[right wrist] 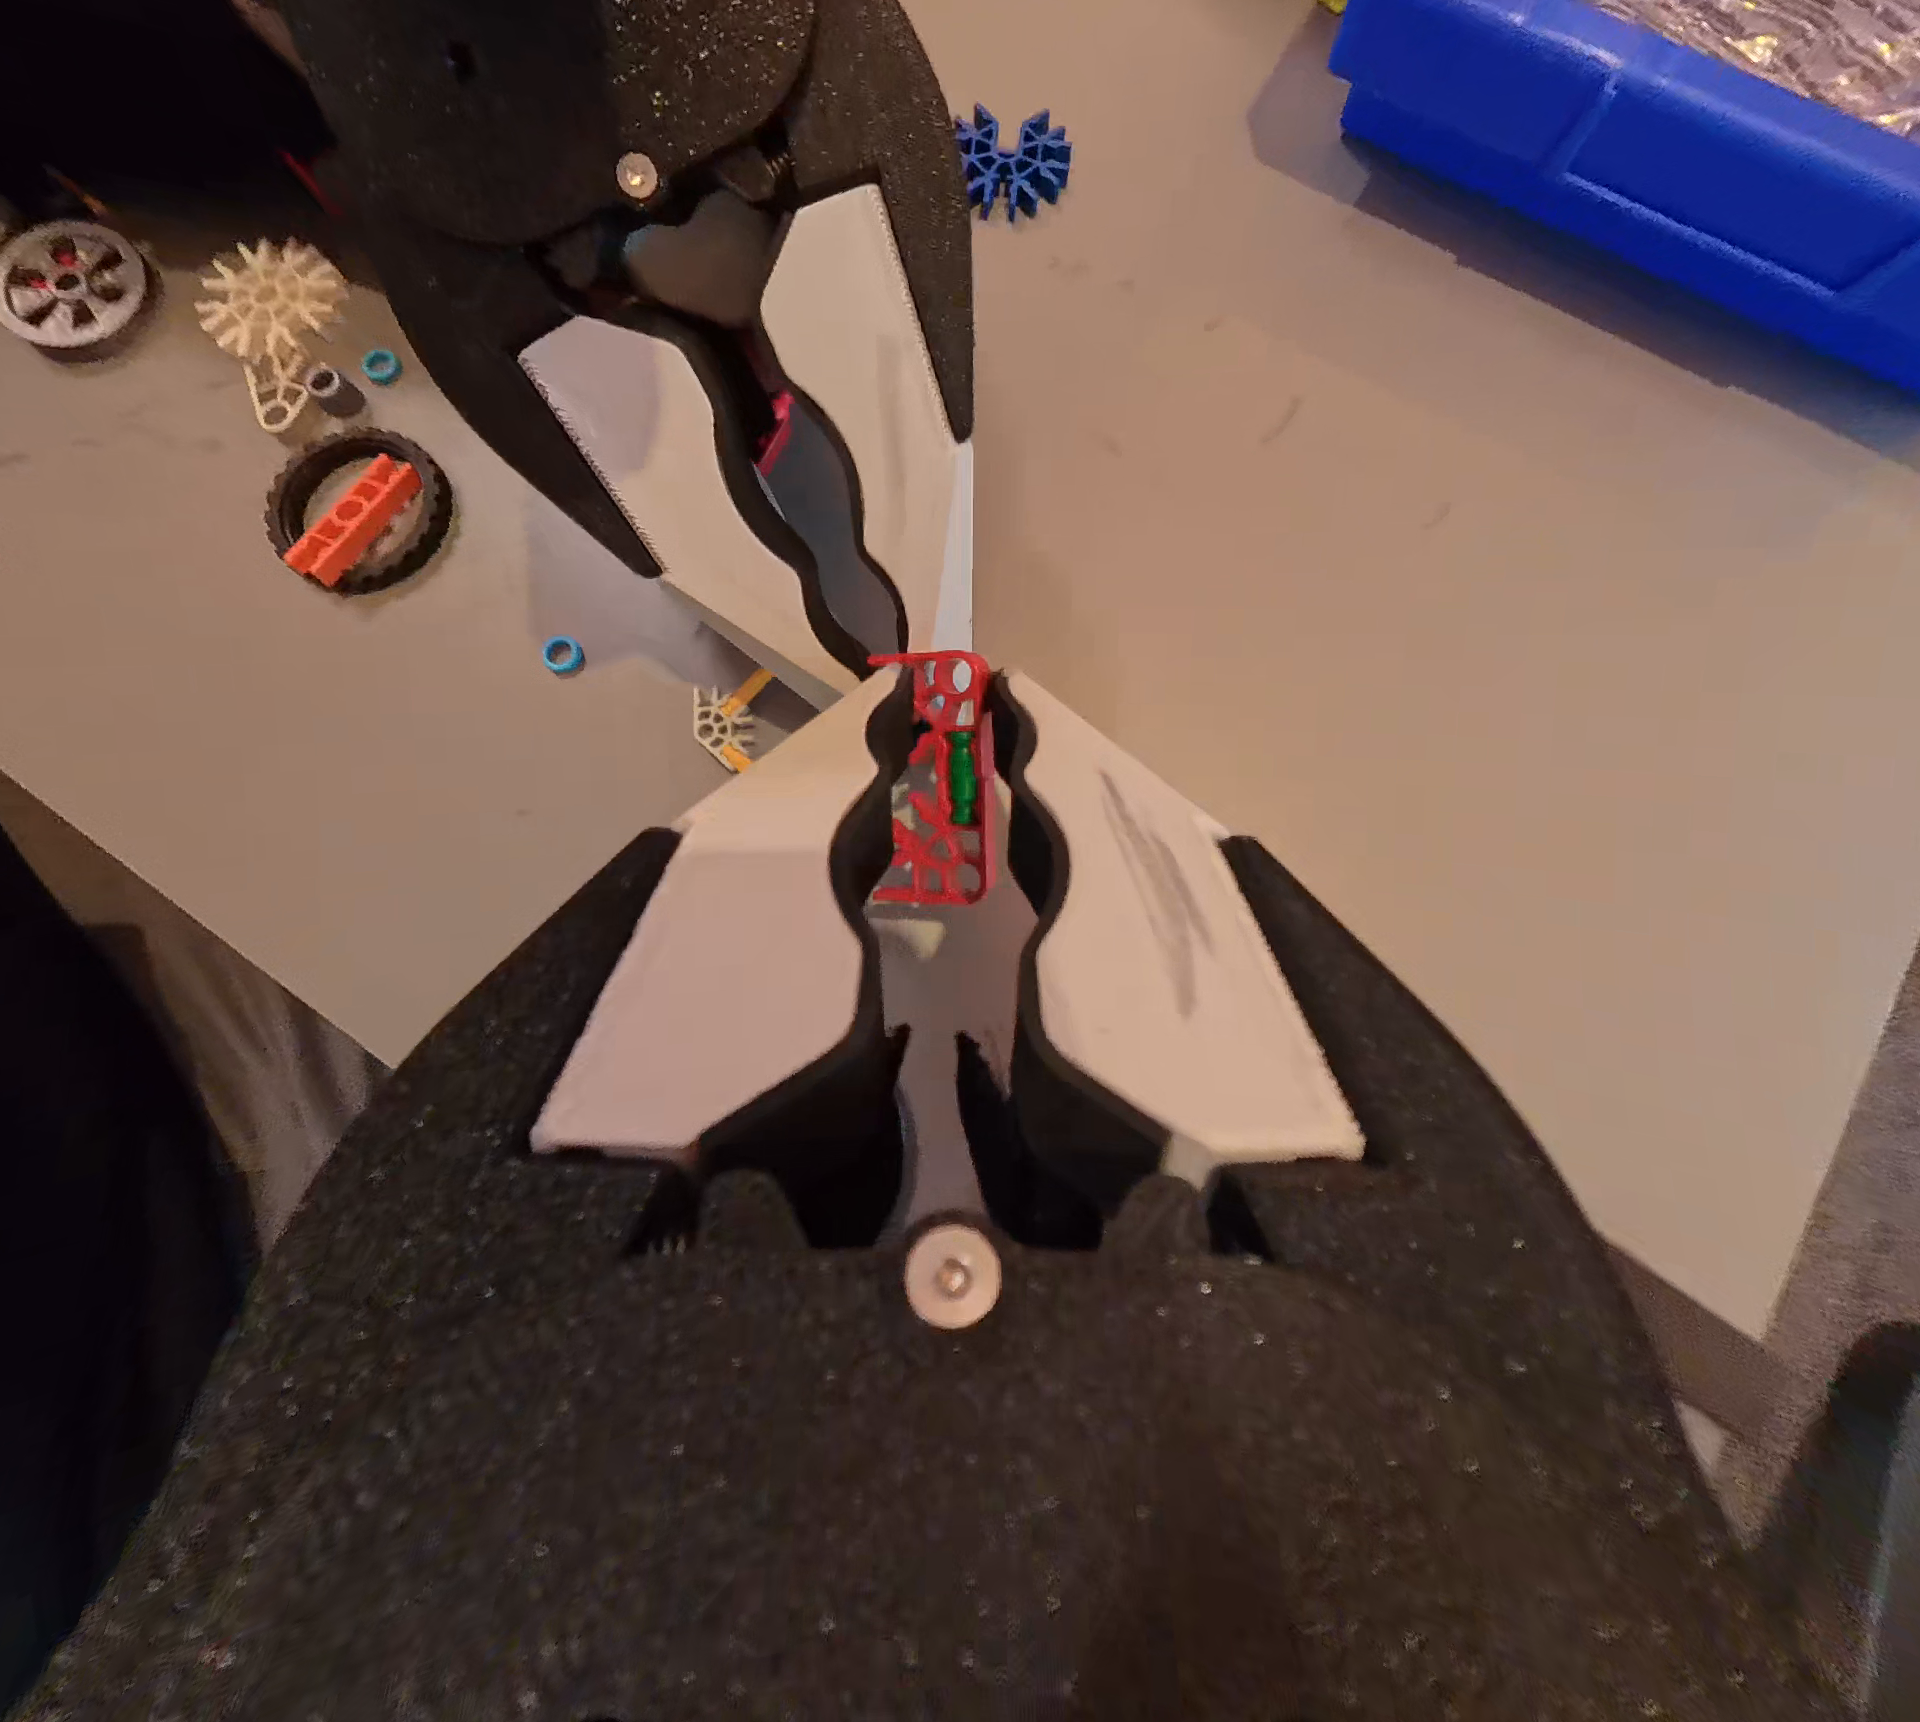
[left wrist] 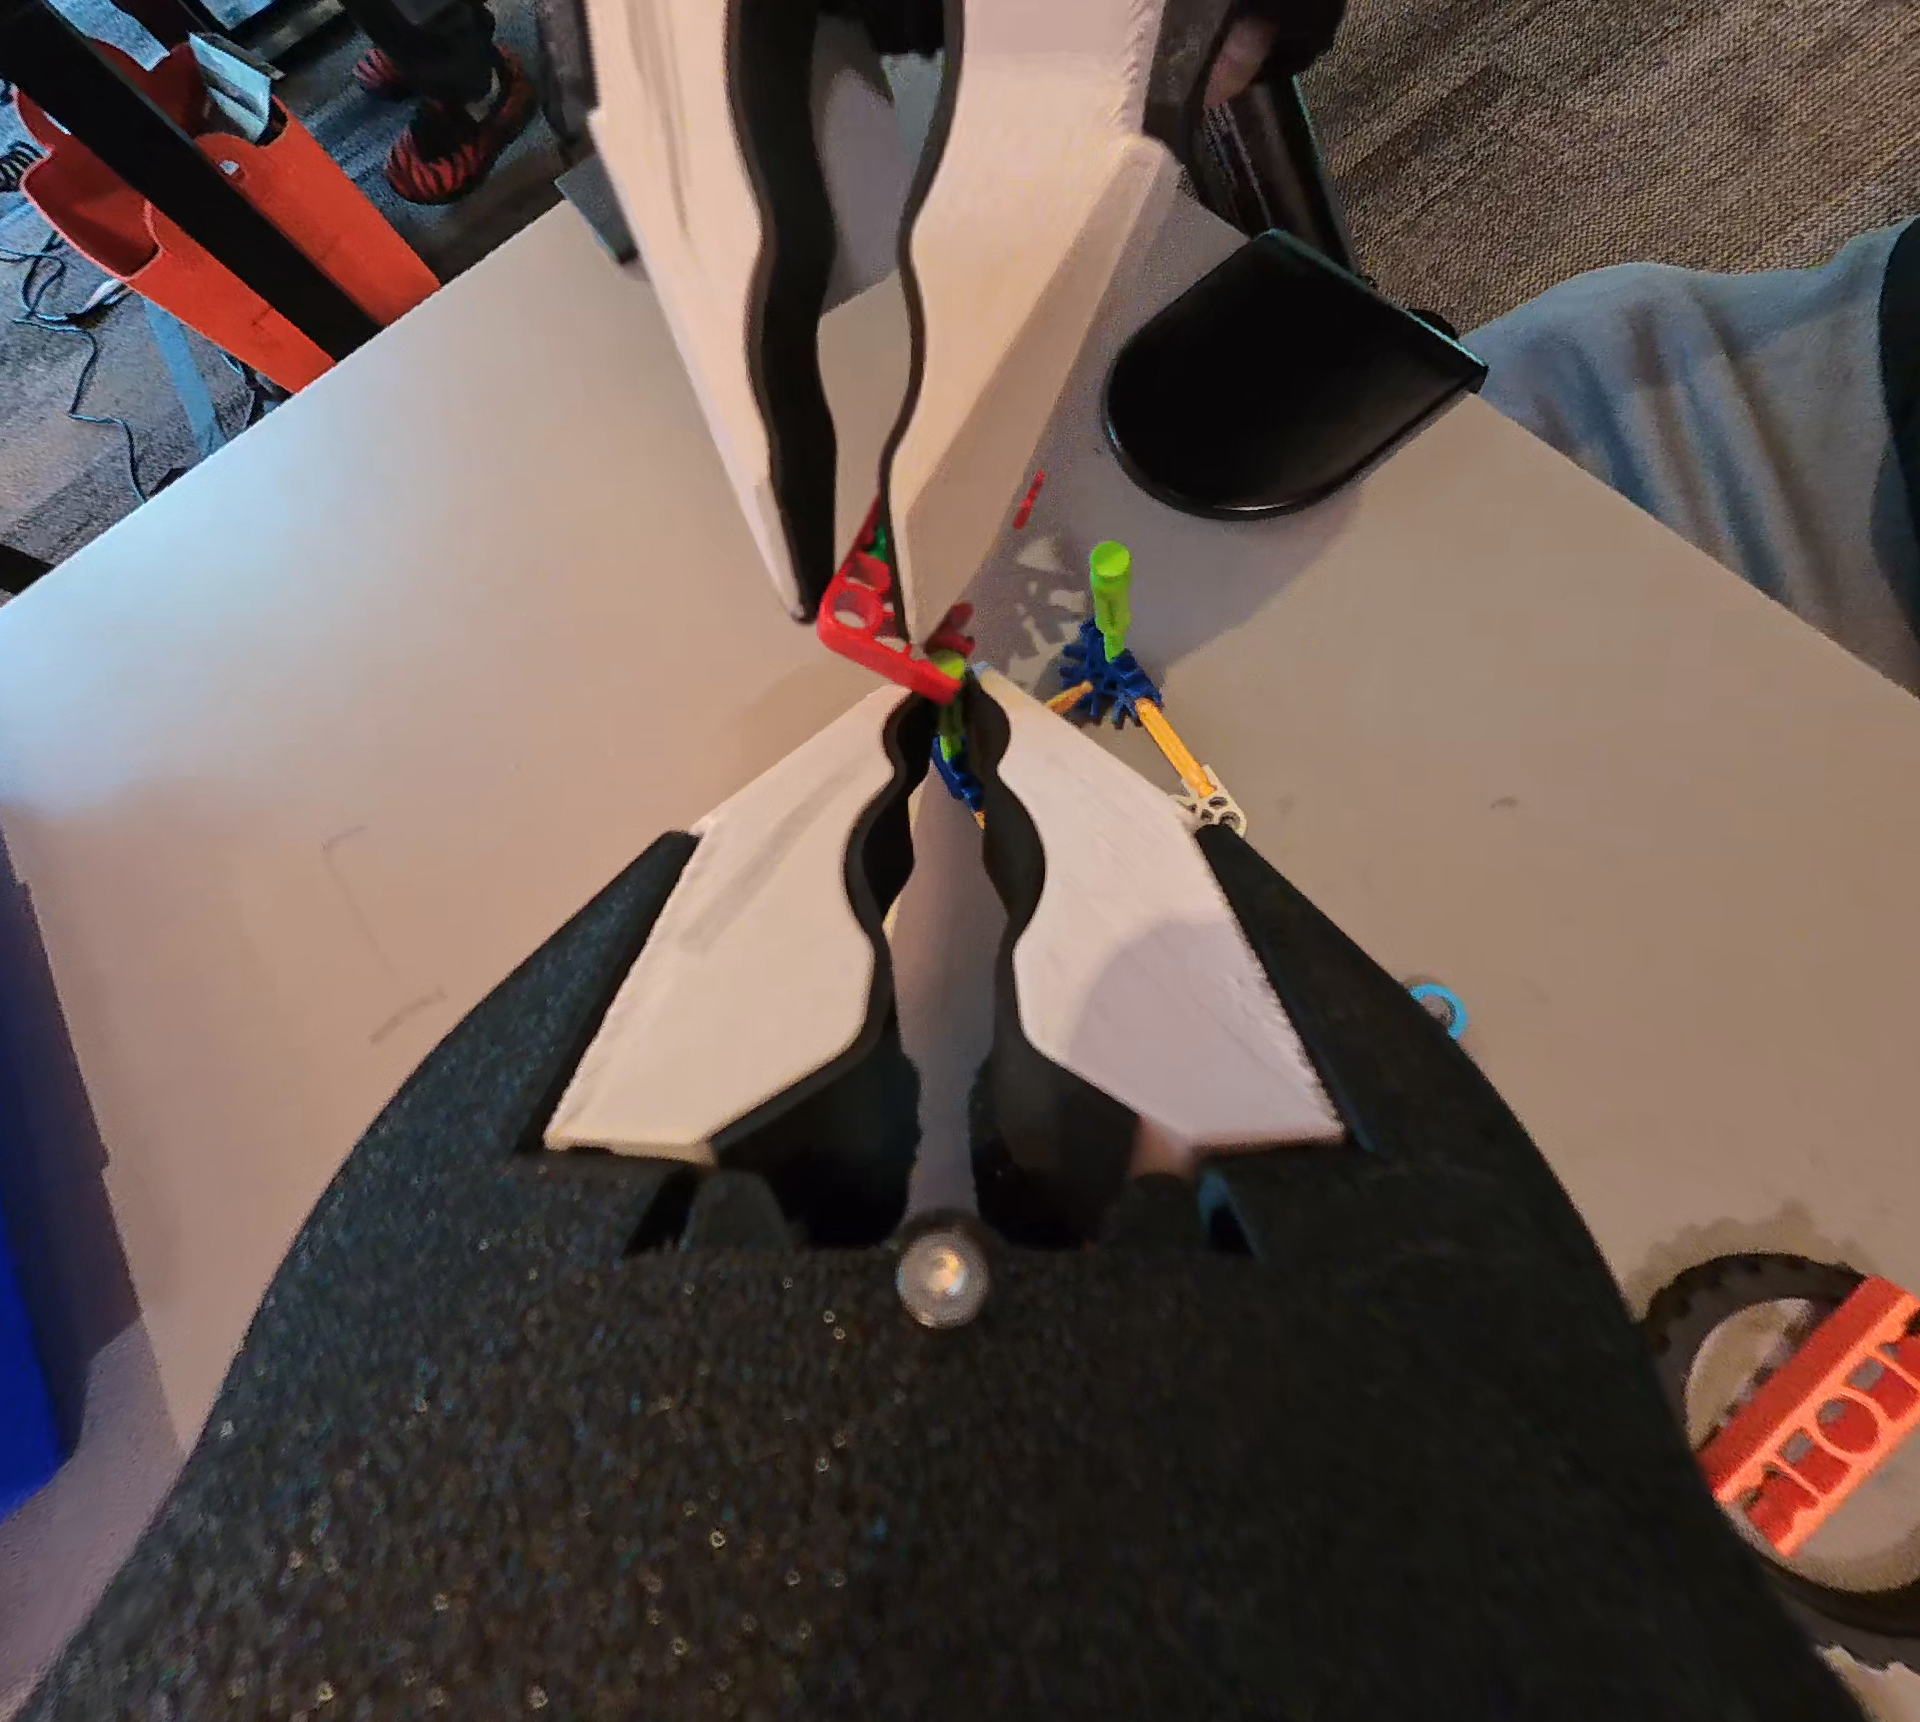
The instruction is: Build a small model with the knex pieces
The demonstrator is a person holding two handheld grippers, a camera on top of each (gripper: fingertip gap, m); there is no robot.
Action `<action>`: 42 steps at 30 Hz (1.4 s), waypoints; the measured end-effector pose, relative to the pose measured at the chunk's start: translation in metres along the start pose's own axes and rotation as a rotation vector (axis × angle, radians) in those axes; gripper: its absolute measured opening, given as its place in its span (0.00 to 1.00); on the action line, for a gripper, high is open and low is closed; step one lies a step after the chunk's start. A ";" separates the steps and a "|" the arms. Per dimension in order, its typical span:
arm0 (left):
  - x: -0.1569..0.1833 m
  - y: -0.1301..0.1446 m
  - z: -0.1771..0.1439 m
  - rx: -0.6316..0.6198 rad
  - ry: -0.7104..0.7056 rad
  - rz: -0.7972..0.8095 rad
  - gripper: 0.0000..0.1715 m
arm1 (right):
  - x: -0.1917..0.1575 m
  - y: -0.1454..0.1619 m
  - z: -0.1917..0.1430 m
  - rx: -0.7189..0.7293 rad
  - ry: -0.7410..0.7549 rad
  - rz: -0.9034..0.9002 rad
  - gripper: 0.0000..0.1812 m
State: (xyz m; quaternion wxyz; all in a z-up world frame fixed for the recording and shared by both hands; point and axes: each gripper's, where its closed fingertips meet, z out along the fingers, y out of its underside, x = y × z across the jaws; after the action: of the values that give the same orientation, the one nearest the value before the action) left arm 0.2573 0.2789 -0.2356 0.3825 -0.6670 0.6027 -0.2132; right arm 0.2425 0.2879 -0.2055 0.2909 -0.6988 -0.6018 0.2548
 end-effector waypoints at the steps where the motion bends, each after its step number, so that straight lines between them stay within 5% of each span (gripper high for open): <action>1: 0.000 0.000 0.000 0.000 0.000 0.003 0.01 | 0.000 0.000 0.000 0.016 -0.002 0.023 0.07; 10: -0.001 0.001 0.000 0.013 -0.019 0.004 0.02 | 0.002 -0.003 -0.006 0.158 -0.005 0.172 0.02; 29: -0.007 0.006 -0.002 -0.011 -0.085 0.029 0.02 | 0.008 0.009 0.003 0.156 0.050 0.219 0.01; 38: -0.008 0.005 -0.002 -0.001 -0.080 0.005 0.04 | 0.007 0.012 0.008 0.154 0.074 0.221 0.03; 42: -0.008 0.004 -0.002 0.009 -0.079 0.012 0.02 | 0.003 0.017 0.011 0.130 0.031 0.263 0.11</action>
State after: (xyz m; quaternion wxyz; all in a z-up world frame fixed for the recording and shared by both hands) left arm 0.2513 0.2860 -0.2359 0.4103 -0.6698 0.5901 -0.1869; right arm 0.2470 0.2904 -0.2251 0.3089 -0.7553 -0.4826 0.3183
